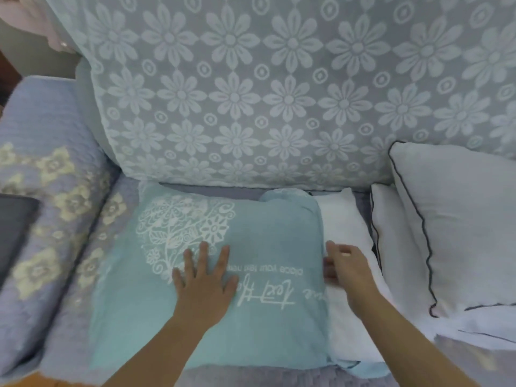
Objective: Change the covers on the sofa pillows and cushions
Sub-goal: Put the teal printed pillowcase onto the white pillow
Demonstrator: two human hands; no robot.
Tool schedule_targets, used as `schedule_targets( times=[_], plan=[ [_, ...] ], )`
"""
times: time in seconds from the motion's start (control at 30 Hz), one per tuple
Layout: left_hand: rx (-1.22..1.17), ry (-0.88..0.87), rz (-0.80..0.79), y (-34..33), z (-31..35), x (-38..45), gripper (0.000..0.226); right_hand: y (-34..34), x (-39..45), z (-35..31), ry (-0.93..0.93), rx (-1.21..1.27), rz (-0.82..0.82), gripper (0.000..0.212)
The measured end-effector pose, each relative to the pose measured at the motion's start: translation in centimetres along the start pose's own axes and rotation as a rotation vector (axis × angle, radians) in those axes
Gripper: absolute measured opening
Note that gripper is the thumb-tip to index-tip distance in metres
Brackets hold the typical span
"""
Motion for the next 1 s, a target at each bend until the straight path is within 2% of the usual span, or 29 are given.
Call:
schedule_targets(
  times=[0.1, 0.13, 0.17, 0.2, 0.27, 0.3, 0.37, 0.43, 0.5, 0.53, 0.57, 0.6, 0.67, 0.7, 0.73, 0.8, 0.87, 0.93, 1.0],
  plan=[
    [-0.006, 0.033, 0.024, -0.3, -0.4, -0.5, 0.071, -1.3, -6.3, 5.2, -0.135, -0.283, -0.401, 0.019],
    [-0.004, 0.046, 0.009, -0.3, -0.4, -0.5, 0.07, -0.4, -7.2, 6.8, -0.114, -0.42, -0.401, 0.014],
    [0.009, 0.048, -0.015, -0.4, -0.2, -0.5, 0.067, 1.5, -7.0, 7.9, -0.075, -0.567, -0.264, 0.021],
    [0.037, 0.039, -0.048, -0.7, 0.1, -0.4, 0.065, 4.0, -6.5, 8.9, -0.064, -0.674, -0.06, 0.031],
    [0.08, 0.027, -0.146, -1.4, 1.0, -0.5, 0.064, 7.6, -6.2, 9.4, -0.1, -0.657, 0.246, 0.035],
    [0.084, 0.042, -0.178, -1.6, 1.3, -0.6, 0.064, 7.7, -6.3, 9.8, -0.089, -0.61, 0.29, 0.033],
    [0.063, 0.114, -0.173, -2.1, 1.2, -0.5, 0.063, 5.8, -6.4, 10.4, -0.011, -0.561, 0.243, 0.029],
    [0.038, 0.106, -0.09, -2.0, 0.3, -0.6, 0.063, 4.3, -6.9, 10.6, 0.082, -0.579, 0.219, 0.031],
    [-0.039, 0.025, 0.066, -1.4, -1.1, -1.8, 0.067, 5.4, -6.7, 11.1, 0.046, -0.579, 0.229, 0.027],
    [-0.119, 0.05, 0.158, -1.3, -2.5, -2.3, 0.069, 6.1, -6.6, 11.3, 0.006, -0.584, 0.232, 0.024],
    [-0.231, 0.158, 0.222, -1.0, -4.2, -2.9, 0.074, 6.4, -6.6, 11.6, -0.043, -0.596, 0.225, 0.022],
    [-0.385, 0.325, 0.225, -0.9, -6.3, -3.4, 0.084, 6.4, -6.5, 11.9, -0.076, -0.612, 0.217, 0.02],
    [-0.732, 0.616, 0.131, -1.3, -10.5, -3.6, 0.107, 5.3, -5.8, 12.0, -0.121, -0.63, 0.199, 0.016],
    [-0.868, 0.652, 0.076, -1.6, -12.1, -3.3, 0.113, 4.6, -5.3, 12.0, -0.133, -0.634, 0.191, 0.015],
    [-0.949, 0.604, 0.03, -1.5, -12.7, -3.0, 0.109, 4.0, -5.0, 12.0, -0.149, -0.629, 0.183, 0.013],
    [-0.964, 0.484, 0.005, -0.5, -12.2, -3.0, 0.092, 3.3, -4.6, 11.8, -0.201, -0.598, 0.209, 0.008],
    [-0.891, 0.397, 0.097, 1.7, -12.2, -3.1, 0.082, 3.0, -5.0, 11.1, -0.236, -0.578, 0.233, 0.005],
    [-0.74, 0.325, 0.221, 6.3, -14.1, -3.6, 0.07, 1.7, -6.3, 9.8, -0.181, -0.546, 0.185, 0.006],
    [-0.579, 0.325, 0.275, 11.2, -18.6, -4.0, 0.068, -1.7, -8.4, 8.5, -0.098, -0.502, 0.082, 0.01]
  ],
)
Point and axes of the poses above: each hand's wrist, its own x-axis towards the middle knuckle, its own y-axis out of the back of the hand, z = x × y, the point moved 2 cm from there along x, towards the middle knuckle, and after that the axes turned 11 degrees about -z, right-handed, at the moved point
